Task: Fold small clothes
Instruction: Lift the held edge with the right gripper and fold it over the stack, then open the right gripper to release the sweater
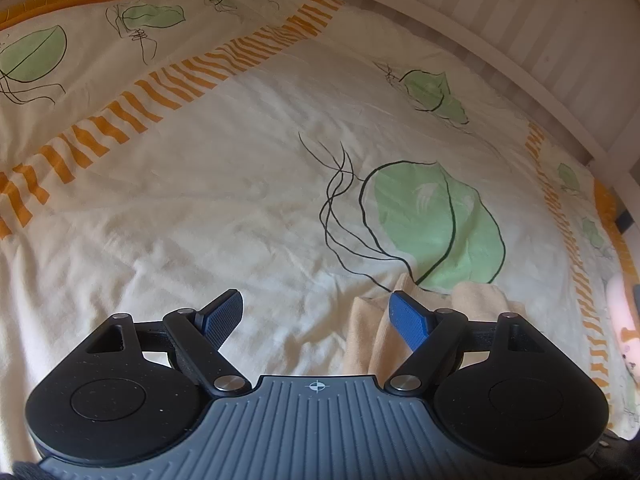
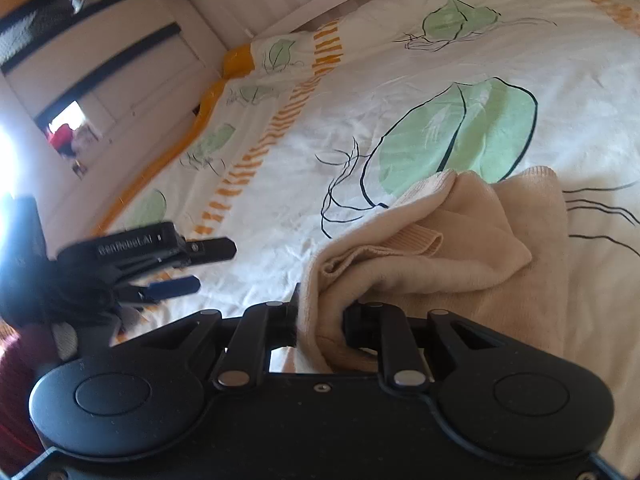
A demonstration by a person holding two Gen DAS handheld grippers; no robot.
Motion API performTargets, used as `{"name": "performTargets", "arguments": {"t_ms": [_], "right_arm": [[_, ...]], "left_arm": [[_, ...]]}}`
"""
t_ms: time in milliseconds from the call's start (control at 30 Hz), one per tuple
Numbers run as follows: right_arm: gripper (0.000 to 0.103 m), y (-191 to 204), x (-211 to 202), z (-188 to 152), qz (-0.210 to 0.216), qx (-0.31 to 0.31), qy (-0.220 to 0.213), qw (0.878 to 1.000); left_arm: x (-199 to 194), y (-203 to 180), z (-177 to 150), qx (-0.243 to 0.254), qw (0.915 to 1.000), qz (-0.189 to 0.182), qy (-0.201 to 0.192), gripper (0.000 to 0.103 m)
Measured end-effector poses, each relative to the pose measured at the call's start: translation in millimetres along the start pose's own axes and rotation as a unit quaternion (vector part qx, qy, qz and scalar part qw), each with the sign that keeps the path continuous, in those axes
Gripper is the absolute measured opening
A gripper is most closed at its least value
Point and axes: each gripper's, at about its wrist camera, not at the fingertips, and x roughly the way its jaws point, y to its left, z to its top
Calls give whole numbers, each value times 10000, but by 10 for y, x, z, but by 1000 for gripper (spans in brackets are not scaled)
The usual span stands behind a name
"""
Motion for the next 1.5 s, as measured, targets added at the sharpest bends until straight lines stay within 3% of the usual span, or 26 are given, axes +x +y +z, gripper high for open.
{"name": "performTargets", "arguments": {"t_ms": [200, 433, 600, 1000, 1167, 1333, 1500], "right_arm": [[26, 186, 198, -137, -438, -568, 154, 9973], [32, 338, 324, -234, -591, -956, 242, 9934], [48, 348, 363, -246, -257, -851, 191, 9959], [48, 475, 174, -260, 655, -1079, -114, 9919], [48, 405, -37, -238, 438, -1079, -364, 9925], [48, 458, 88, -441, 477, -1526, 242, 9868], [48, 587, 217, -894, 657, -2033, 992, 9719]], "left_arm": [[7, 16, 14, -36, 10000, -9, 18, 79], [31, 5, 7, 7, 10000, -1, 58, 79], [57, 20, 1, -7, 10000, 28, 86, 80], [75, 22, -3, 13, 9999, 82, 110, 80], [85, -5, -8, 64, 9999, 86, 128, 79], [121, -76, -42, 244, 9995, -57, 216, 80], [156, -115, -77, 338, 9989, -111, 300, 80]]}}
